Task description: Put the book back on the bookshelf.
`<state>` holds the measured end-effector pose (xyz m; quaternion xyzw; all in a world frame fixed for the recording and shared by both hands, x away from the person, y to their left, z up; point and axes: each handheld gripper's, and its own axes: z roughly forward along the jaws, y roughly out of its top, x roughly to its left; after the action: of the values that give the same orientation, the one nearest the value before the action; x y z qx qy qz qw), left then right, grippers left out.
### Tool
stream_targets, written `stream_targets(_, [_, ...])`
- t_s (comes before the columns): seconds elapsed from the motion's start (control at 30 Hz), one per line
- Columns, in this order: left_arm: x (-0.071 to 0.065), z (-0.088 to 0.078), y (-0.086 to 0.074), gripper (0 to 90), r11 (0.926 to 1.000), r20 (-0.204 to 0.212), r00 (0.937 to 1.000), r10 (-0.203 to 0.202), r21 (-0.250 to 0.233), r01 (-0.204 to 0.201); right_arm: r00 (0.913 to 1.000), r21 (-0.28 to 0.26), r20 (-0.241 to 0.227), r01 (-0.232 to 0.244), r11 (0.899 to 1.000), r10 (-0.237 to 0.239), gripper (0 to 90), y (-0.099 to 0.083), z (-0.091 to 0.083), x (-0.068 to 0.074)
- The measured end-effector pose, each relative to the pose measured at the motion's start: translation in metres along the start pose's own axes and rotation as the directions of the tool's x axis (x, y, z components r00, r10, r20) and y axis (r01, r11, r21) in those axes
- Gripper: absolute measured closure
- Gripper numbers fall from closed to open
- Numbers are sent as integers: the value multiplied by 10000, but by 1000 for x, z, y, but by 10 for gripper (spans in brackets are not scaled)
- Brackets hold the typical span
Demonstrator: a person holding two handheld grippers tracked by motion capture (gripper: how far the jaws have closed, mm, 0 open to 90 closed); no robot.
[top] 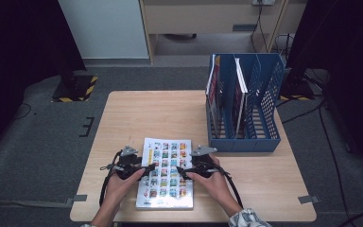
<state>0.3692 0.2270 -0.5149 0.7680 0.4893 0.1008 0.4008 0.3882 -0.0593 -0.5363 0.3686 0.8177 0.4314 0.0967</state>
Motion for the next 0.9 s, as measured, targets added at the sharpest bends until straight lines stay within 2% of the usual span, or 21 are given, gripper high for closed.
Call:
stream_targets(0.1, [0,-5,2,319,9999,129,9999,-14,-168,16,10000,0,5,7,10000,-7,154,0,0,0])
stream_targets(0.3, [-3,-11,3,361,9996,236,9994,251,-162,-248,10000,1,-2,25,10000,-25,154,0,0,0])
stream_targets(0.6, [-12,-17,2,446,9984,789,9953,558,-23,-558,10000,26,-31,46,10000,-46,153,0,0,-1])
stream_targets(0.67, [-14,-13,7,456,9984,887,9946,535,-248,-515,10000,27,-31,44,10000,-44,153,0,0,-1])
stream_targets(0.73, [-15,-11,9,460,9983,907,9944,544,-268,-522,10000,29,-34,43,10000,-43,153,0,0,-1])
stream_targets(0.9, [-14,8,17,492,9993,1005,9943,361,-6,-362,10000,40,-56,29,10000,-29,152,0,0,-1])
